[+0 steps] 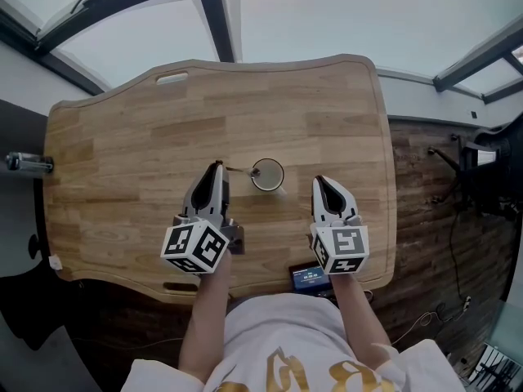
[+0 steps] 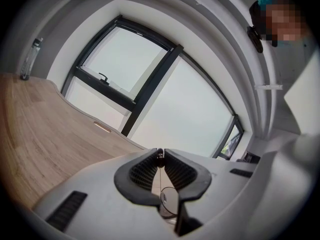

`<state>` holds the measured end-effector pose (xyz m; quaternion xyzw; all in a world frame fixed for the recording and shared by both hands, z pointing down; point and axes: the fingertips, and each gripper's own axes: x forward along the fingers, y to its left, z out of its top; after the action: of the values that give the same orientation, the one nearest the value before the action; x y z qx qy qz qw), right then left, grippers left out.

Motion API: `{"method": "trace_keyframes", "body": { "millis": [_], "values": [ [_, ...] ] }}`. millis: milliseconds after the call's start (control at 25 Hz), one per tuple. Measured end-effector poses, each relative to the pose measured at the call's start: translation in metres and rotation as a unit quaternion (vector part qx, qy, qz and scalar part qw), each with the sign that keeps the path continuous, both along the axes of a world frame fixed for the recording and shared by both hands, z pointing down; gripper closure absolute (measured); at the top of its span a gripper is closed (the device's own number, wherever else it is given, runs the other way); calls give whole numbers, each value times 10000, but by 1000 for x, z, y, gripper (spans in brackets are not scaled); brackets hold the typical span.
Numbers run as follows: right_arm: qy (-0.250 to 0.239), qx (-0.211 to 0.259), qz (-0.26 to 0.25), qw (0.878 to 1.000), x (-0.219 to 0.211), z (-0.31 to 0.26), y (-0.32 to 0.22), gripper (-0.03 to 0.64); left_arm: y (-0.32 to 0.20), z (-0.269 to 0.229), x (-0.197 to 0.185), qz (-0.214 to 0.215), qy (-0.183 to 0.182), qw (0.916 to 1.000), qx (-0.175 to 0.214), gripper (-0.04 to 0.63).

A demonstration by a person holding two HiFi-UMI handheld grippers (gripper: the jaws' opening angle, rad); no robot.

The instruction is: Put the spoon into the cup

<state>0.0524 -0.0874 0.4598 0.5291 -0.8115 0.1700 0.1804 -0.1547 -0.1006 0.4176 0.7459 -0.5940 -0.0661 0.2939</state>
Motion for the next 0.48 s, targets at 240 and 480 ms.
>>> {"method": "trace_keyframes", "body": {
  "millis": [240, 480],
  "values": [
    [-26, -21, -2, 10000, 2, 2, -1, 584, -2, 4, 3, 17, -4, 10000, -40, 545],
    [-41, -52, -21, 10000, 0, 6, -3, 584, -4, 9, 5, 29, 12, 10000, -83, 545]
  ]
}}
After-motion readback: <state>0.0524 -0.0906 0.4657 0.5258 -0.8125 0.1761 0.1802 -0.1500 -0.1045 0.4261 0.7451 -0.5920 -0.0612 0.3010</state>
